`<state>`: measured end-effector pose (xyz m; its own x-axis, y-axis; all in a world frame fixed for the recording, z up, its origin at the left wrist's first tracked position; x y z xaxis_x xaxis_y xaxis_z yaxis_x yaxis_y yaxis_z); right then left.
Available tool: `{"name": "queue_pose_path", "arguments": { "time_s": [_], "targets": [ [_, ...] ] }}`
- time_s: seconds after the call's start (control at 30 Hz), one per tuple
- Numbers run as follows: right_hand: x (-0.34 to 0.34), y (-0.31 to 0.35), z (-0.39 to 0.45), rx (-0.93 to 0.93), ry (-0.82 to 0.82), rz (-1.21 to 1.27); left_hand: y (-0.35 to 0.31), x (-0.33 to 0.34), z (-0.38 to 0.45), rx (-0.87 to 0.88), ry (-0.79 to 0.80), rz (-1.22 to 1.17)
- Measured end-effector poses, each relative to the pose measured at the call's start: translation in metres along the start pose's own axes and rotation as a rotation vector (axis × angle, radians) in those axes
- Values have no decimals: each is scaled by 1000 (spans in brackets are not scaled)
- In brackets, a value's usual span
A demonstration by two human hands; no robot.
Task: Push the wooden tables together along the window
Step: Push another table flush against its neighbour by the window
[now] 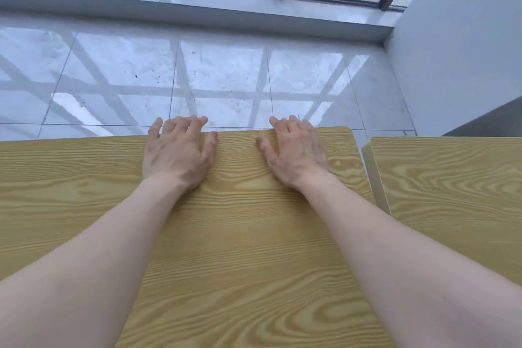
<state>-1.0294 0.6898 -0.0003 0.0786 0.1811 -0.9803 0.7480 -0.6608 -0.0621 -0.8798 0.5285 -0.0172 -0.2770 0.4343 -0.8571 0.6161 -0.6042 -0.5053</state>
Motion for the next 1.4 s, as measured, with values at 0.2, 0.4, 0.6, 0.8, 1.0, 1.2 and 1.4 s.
{"name": "queue_pose_path", "arguments": {
  "time_s": [0.2, 0.4, 0.6, 0.8, 1.0, 1.2, 1.4],
  "targets": [
    [15, -5, 1, 11, -166, 17, -2, 7, 2, -25, -21, 98],
    [15, -10, 0, -20, -183, 43, -7, 7, -1, -44, -44, 143],
    [17, -17, -2, -42, -191, 63, -10, 11, -2, -29, -56, 130],
    [22, -41, -16, 21, -176, 57, -32, 27, -1, 17, -33, 131],
    [24, -42, -18, 56, -170, 40, -33, 29, 1, 34, -10, 131],
    [23, -40, -18, 70, -177, 36, -34, 29, 1, 27, -3, 117],
    [24, -41, -17, 73, -175, 36, -35, 29, 0, 30, -5, 122]
  ]
}}
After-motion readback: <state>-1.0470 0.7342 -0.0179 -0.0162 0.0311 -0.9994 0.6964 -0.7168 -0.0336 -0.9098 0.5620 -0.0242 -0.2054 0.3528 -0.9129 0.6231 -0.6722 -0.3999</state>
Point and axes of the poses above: each hand's wrist, its own z-axis towards the middle knuckle, its own x-axis out of the palm, y = z × x, the point moved 2 cm from there along z, towards the middle knuckle, and after that the axes turned 15 degrees about -z, right-handed, at the moved point
